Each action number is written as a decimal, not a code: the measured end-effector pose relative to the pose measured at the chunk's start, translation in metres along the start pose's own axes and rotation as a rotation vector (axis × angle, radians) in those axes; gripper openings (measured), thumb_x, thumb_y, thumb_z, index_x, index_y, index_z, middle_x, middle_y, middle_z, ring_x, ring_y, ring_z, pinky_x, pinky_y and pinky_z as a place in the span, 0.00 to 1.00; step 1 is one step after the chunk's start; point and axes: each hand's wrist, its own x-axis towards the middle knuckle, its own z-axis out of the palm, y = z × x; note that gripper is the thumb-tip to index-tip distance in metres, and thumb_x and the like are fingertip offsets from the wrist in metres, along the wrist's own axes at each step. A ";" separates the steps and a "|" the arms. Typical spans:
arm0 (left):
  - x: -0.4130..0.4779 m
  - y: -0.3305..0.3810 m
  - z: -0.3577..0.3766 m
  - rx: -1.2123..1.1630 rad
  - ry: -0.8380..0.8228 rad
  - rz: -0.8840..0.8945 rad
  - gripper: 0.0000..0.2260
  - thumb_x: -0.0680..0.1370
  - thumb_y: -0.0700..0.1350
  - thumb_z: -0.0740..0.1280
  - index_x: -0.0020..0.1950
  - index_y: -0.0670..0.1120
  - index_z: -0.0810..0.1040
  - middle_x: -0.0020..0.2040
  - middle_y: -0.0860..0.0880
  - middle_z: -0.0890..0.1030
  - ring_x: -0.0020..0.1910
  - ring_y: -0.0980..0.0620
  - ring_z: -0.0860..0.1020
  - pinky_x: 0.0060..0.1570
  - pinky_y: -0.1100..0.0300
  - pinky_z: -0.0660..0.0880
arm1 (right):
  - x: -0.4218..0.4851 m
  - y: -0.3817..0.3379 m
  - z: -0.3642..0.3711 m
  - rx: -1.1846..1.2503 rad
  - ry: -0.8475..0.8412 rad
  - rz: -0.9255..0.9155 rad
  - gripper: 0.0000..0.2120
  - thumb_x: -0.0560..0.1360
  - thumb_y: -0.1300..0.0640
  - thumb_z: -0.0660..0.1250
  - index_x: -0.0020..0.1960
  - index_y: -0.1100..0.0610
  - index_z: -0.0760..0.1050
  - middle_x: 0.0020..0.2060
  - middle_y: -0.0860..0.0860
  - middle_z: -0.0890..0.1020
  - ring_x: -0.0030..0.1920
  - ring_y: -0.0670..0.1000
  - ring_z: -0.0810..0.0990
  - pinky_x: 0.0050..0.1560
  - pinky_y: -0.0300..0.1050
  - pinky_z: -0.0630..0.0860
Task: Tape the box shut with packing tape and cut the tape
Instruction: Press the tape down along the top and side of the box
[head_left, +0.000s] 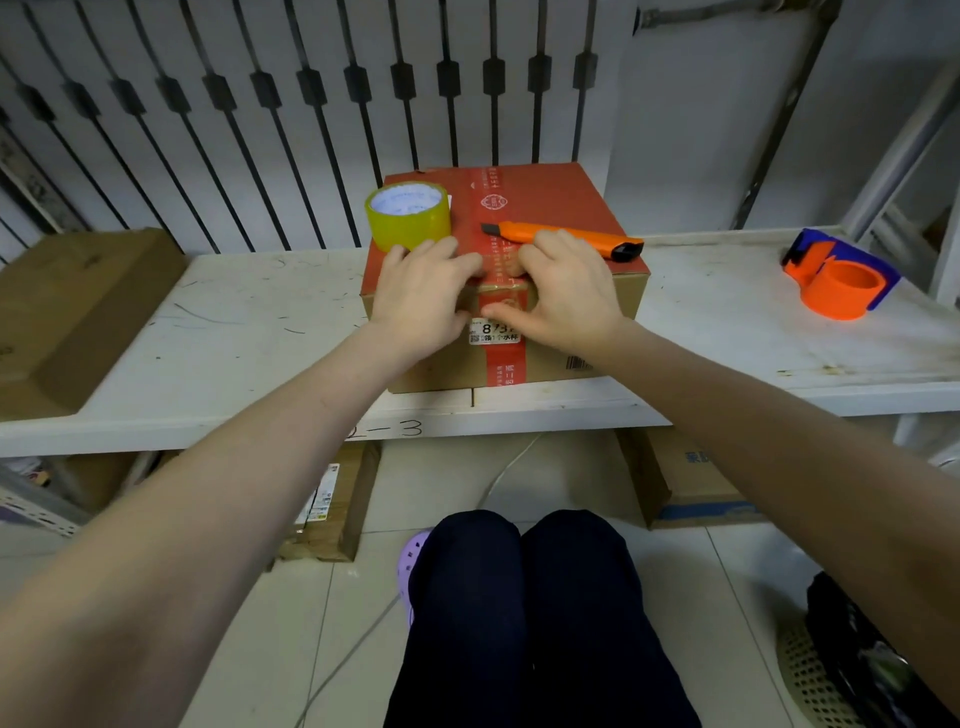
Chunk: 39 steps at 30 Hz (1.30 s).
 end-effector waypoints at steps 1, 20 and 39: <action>0.001 -0.004 -0.003 -0.015 -0.023 0.012 0.19 0.69 0.47 0.71 0.60 0.51 0.75 0.54 0.48 0.76 0.59 0.44 0.74 0.56 0.50 0.65 | 0.001 -0.002 0.003 -0.022 0.018 0.009 0.25 0.66 0.35 0.68 0.44 0.58 0.74 0.41 0.54 0.77 0.42 0.54 0.75 0.42 0.48 0.70; 0.002 0.010 0.019 0.076 0.083 -0.038 0.26 0.71 0.61 0.67 0.59 0.43 0.71 0.57 0.44 0.72 0.58 0.44 0.71 0.57 0.49 0.66 | -0.006 0.015 0.000 -0.080 -0.027 -0.121 0.25 0.67 0.40 0.67 0.57 0.56 0.75 0.52 0.51 0.79 0.51 0.53 0.78 0.51 0.49 0.69; 0.004 0.000 0.020 0.096 0.061 0.059 0.29 0.67 0.62 0.70 0.60 0.46 0.72 0.55 0.46 0.76 0.58 0.44 0.74 0.70 0.43 0.57 | -0.003 0.017 0.014 -0.168 -0.004 -0.132 0.30 0.61 0.34 0.72 0.49 0.57 0.76 0.43 0.52 0.79 0.44 0.54 0.78 0.51 0.48 0.68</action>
